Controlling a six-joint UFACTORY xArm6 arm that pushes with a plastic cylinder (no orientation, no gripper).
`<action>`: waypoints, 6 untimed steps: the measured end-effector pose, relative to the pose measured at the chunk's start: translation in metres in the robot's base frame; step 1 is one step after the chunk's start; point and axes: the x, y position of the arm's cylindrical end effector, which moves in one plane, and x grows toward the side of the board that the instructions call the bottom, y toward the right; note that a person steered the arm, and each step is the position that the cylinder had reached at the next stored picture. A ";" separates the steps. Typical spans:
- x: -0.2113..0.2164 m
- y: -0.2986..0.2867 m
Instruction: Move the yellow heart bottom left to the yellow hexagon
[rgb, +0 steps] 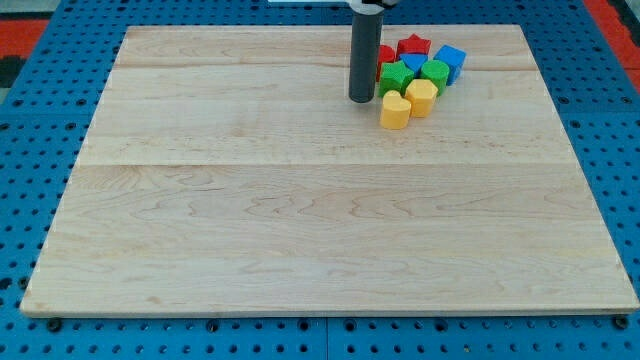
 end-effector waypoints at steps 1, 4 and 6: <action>0.000 0.000; -0.006 -0.003; 0.022 0.045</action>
